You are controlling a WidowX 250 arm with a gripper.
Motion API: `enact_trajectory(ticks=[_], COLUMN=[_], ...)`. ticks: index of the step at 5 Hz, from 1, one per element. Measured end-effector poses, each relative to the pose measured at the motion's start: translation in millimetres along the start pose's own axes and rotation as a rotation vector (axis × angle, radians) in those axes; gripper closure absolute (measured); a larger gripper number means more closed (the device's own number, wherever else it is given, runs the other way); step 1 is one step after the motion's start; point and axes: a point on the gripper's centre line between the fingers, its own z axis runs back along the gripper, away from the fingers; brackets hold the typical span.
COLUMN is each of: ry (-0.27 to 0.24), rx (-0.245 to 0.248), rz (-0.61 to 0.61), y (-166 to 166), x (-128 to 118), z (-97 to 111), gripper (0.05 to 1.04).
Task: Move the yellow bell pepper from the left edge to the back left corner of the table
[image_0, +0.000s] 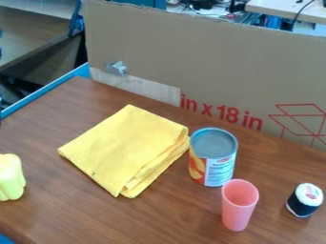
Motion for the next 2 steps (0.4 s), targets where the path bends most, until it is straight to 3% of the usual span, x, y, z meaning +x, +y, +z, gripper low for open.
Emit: enact_trajectory(ticks=[1,2], ry=[0.011,-0.052], rx=[-0.008,0.082], rz=[-0.001,-0.052], y=[-0.3,0.0], x=[-0.2,3.2], z=[-4.5,-13.2], gripper=[0.083,0.083])
